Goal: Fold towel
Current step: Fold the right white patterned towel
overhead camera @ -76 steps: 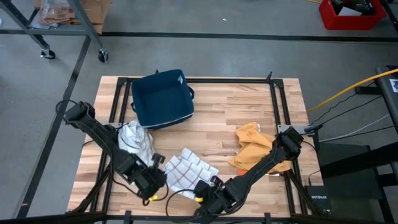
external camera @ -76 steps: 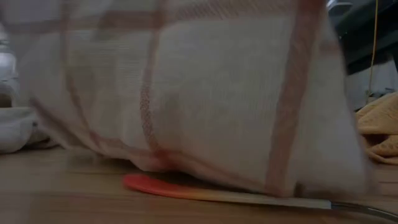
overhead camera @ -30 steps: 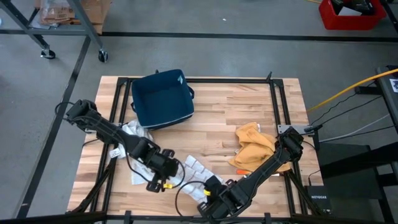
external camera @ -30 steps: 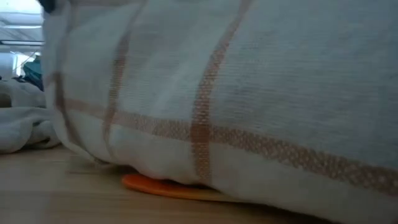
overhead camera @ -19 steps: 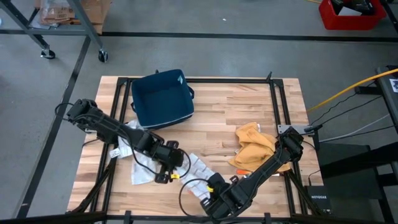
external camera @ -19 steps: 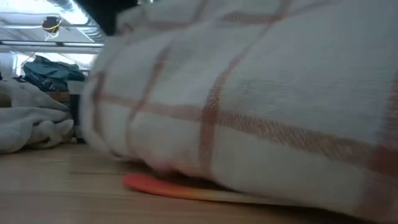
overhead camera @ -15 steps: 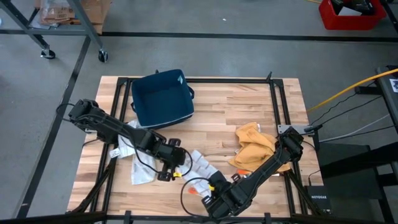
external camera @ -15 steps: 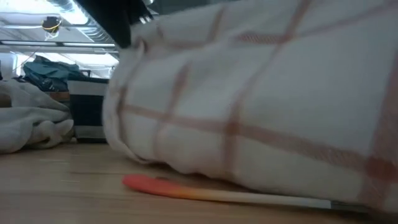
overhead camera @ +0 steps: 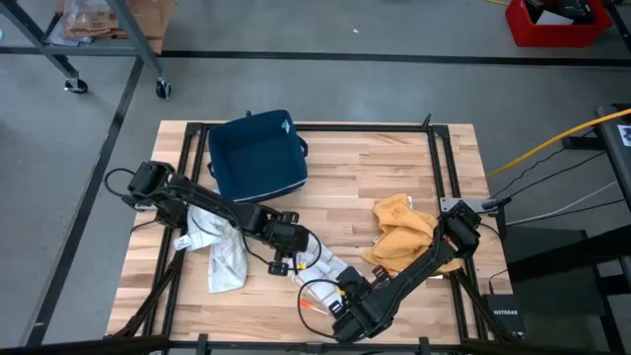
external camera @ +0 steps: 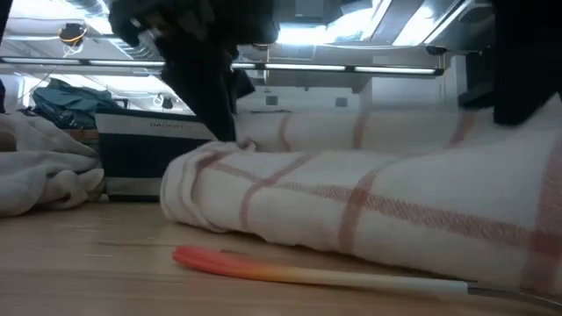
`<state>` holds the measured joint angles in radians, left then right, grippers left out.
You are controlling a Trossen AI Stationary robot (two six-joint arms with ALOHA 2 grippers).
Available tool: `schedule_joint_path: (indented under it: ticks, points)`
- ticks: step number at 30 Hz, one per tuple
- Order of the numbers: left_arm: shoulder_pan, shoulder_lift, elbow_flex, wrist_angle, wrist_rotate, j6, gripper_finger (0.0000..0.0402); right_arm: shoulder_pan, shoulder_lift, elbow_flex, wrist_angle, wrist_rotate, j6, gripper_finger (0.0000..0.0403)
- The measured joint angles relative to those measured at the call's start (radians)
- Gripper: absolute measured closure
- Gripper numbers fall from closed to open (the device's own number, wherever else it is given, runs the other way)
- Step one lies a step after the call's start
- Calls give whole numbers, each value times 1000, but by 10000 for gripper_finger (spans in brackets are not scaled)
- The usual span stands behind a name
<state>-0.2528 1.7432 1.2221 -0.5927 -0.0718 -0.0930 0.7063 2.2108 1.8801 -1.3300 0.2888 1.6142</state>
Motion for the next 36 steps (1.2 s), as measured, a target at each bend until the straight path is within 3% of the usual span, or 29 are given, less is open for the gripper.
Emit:
schedule_joint_path:
  ticks: [6, 13, 20, 28, 36]
  points:
    - [39, 32, 0, 2, -17, 42, 376, -5, 0, -64, 11, 42, -1, 375]
    - [58, 35, -19, 2, -130, 129, 316, -30, 0, -76, 16, 13, -1, 267]
    - [88, 35, -22, 3, -229, 38, 249, -55, 0, -76, 22, 5, 0, 188]
    - [90, 33, 19, -36, -230, -7, 243, -59, 0, -48, 70, 4, 0, 196]
    - [28, 33, 183, -244, -227, 48, 269, -59, -5, 49, 103, 15, -55, 213]
